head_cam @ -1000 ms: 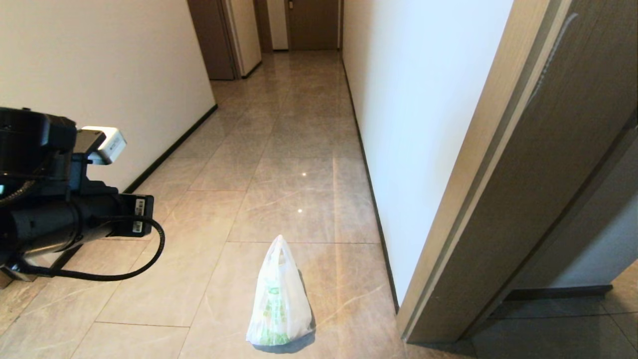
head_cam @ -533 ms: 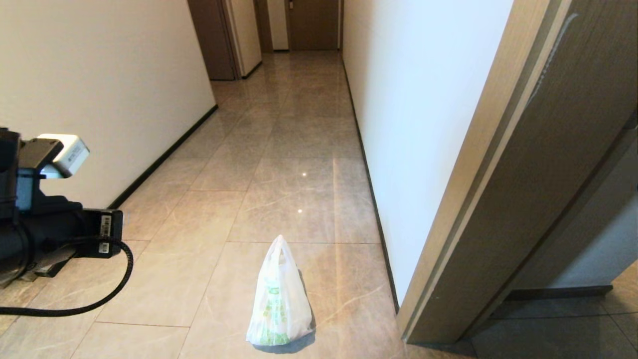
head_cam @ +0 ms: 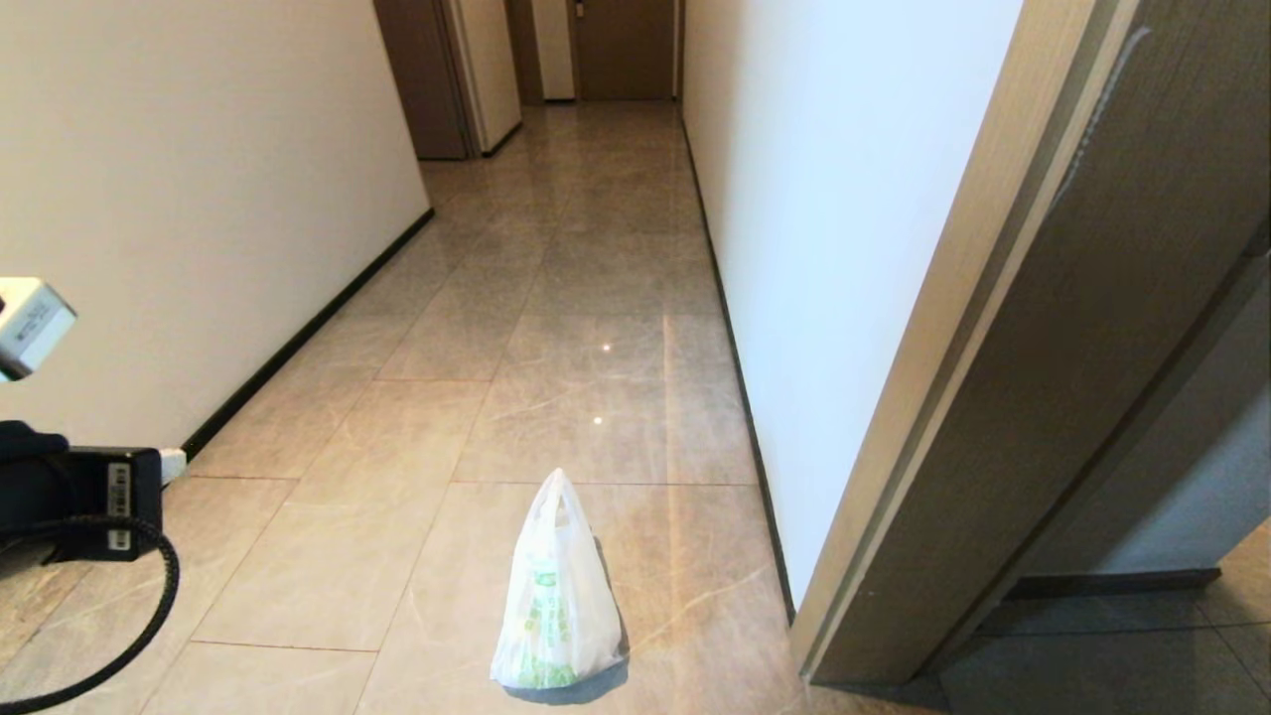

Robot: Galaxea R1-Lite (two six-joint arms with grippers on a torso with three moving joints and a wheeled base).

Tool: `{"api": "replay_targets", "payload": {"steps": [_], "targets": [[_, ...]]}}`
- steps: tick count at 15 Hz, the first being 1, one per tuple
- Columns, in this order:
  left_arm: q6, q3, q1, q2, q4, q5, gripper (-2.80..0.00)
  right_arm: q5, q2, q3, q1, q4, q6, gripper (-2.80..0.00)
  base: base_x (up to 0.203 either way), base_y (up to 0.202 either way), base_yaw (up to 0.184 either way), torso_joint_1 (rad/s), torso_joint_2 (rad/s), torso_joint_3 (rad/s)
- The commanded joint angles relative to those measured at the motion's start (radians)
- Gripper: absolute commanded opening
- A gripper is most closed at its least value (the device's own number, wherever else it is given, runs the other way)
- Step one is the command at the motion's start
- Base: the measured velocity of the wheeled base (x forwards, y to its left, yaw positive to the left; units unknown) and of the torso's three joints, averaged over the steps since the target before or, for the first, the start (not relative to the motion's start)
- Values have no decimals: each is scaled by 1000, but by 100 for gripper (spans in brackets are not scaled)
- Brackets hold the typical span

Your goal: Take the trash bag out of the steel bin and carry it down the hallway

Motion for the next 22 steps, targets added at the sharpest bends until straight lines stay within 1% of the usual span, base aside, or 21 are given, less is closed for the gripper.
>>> {"api": "replay_targets", "payload": {"steps": [1, 2, 3, 5, 7, 22], "targets": [[-1, 2, 0, -37, 4, 2, -280, 0, -2, 0, 0, 0, 0, -280, 0, 0, 0, 0, 0, 0], [-2, 3, 0, -37, 6, 2, -280, 0, -2, 0, 0, 0, 0, -280, 0, 0, 0, 0, 0, 0], [-10, 9, 0, -58, 33, 3, -280, 0, -2, 0, 0, 0, 0, -280, 0, 0, 0, 0, 0, 0], [-24, 32, 3, -158, 92, 3, -280, 0, -2, 0, 0, 0, 0, -280, 0, 0, 0, 0, 0, 0], [-30, 54, 4, -192, 131, 4, -280, 0, -2, 0, 0, 0, 0, -280, 0, 0, 0, 0, 0, 0], [-32, 85, 4, -215, 137, 2, -280, 0, -2, 0, 0, -1, 0, -280, 0, 0, 0, 0, 0, 0]]}}
